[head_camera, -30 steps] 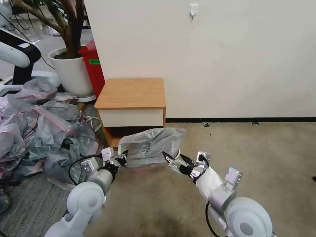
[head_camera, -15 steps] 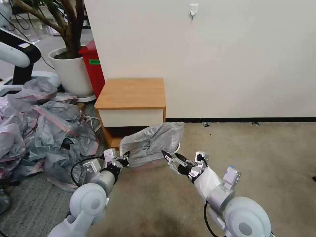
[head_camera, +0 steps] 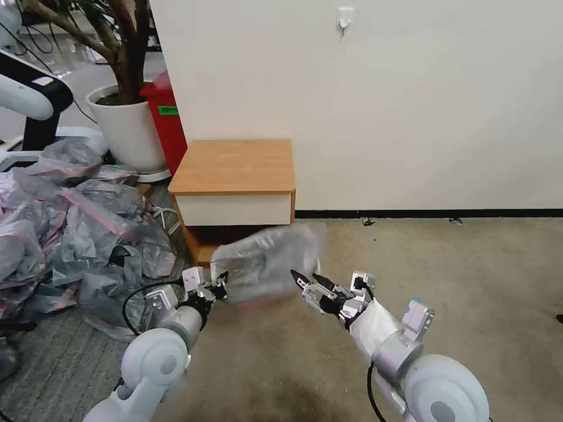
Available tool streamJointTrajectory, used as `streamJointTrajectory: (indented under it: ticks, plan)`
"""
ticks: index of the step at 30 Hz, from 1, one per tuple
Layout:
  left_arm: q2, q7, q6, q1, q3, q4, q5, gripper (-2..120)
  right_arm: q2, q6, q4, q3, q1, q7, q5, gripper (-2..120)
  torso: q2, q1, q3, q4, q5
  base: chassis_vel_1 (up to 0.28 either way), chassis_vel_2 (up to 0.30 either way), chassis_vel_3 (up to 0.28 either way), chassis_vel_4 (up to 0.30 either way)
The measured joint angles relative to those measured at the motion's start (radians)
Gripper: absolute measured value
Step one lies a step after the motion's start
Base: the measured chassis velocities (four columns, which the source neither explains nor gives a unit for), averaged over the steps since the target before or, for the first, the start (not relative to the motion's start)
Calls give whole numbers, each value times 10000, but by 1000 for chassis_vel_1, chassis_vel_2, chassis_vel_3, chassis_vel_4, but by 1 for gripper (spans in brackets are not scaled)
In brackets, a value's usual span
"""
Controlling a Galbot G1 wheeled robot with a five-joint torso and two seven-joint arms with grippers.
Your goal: Pick up the garbage bag from the table and place it over the trash can.
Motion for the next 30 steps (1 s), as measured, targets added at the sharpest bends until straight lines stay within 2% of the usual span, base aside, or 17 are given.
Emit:
streamJointTrajectory:
  ticks: [30]
  plan:
    - [-82, 30, -14, 318, -124, -209, 68, 3, -72, -286, 51, -29, -25, 210, -144, 65, 0, 0, 0, 1, -2, 0, 0, 0, 0]
